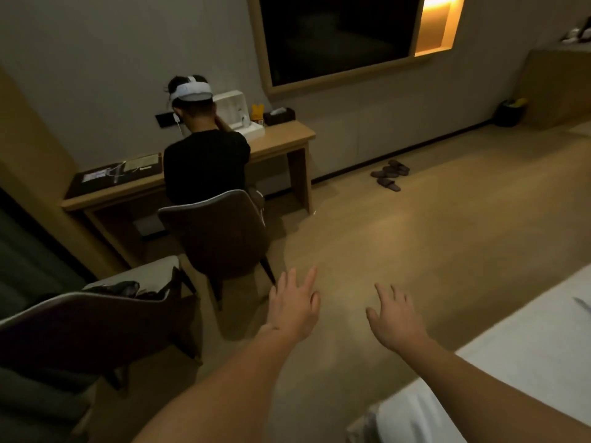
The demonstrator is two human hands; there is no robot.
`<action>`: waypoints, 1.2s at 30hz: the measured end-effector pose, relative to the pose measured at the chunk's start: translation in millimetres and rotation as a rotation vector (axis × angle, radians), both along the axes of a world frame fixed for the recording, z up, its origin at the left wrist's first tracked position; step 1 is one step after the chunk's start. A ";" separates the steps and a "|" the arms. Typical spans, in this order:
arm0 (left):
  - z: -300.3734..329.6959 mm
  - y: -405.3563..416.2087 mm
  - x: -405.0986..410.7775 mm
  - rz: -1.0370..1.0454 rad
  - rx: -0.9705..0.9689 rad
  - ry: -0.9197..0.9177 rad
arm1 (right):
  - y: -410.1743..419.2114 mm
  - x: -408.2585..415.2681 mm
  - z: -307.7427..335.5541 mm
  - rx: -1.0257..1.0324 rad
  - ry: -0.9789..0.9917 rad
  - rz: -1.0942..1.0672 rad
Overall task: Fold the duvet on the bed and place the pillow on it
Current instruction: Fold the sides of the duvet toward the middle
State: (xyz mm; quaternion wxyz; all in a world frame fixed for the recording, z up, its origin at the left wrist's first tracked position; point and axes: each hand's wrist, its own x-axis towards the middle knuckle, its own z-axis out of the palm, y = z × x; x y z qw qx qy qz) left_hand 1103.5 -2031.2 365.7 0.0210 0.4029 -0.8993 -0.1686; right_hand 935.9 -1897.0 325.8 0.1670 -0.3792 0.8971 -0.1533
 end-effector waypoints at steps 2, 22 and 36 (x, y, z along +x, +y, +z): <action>-1.5 -26.0 -29.6 -0.045 -0.012 -0.022 | -27.9 -23.5 1.1 -0.006 0.010 -0.004; -59.3 -228.1 -498.1 -0.670 0.014 -0.081 | -136.7 -363.8 -25.1 0.050 -0.120 -0.730; -67.8 -89.1 -860.1 -1.092 0.038 -0.140 | -18.8 -646.4 -50.1 0.011 -0.147 -1.140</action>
